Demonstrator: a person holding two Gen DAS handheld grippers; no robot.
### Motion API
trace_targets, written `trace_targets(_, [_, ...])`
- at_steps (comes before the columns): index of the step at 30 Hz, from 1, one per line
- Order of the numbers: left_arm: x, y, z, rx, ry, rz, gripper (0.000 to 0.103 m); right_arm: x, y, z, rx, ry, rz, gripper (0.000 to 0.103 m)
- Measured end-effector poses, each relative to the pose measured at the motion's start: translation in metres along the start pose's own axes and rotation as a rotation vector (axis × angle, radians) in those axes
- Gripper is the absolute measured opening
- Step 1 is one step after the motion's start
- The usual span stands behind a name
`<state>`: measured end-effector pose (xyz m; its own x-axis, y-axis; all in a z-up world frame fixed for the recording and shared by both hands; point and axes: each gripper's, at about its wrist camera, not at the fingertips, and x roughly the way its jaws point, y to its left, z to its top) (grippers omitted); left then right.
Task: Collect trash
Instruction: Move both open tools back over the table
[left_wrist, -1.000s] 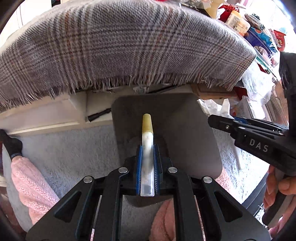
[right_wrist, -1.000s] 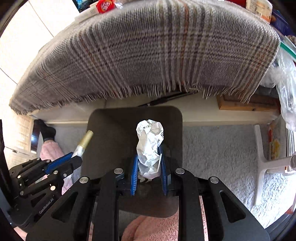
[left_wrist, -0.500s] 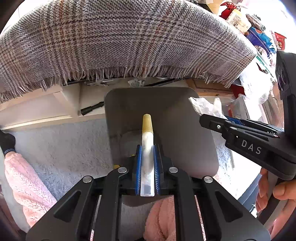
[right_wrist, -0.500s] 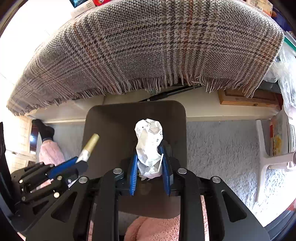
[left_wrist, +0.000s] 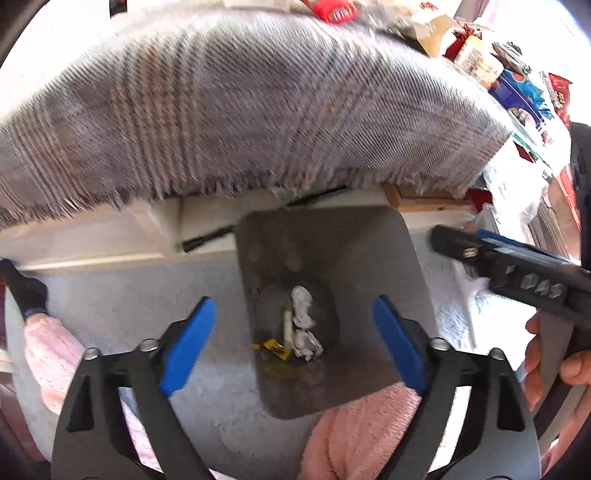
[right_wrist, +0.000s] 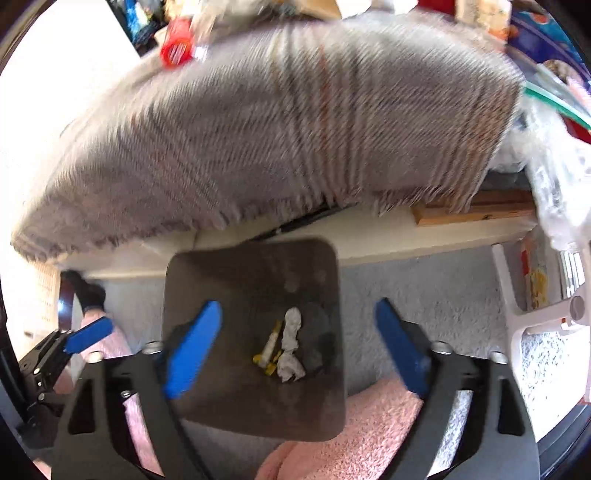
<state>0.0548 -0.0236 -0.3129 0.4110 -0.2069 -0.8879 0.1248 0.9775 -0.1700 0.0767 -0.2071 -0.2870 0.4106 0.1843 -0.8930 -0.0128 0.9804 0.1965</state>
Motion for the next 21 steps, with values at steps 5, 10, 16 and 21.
trace_targets(5, [-0.028,0.011,0.023,-0.006,-0.074,0.024,0.093,-0.027,-0.007,0.019,0.005,-0.056,0.006,0.1])
trace_targets(10, [-0.053,0.015,0.049,0.009,-0.141,0.039,0.094,-0.053,-0.007,0.042,0.022,-0.113,0.019,0.1])
trace_targets(16, [-0.071,0.012,0.078,0.047,-0.193,0.068,0.094,-0.075,0.007,0.075,-0.024,-0.181,0.006,0.1])
trace_targets(21, [-0.076,0.02,0.103,0.036,-0.213,0.081,0.094,-0.076,0.019,0.104,-0.027,-0.216,0.039,0.1])
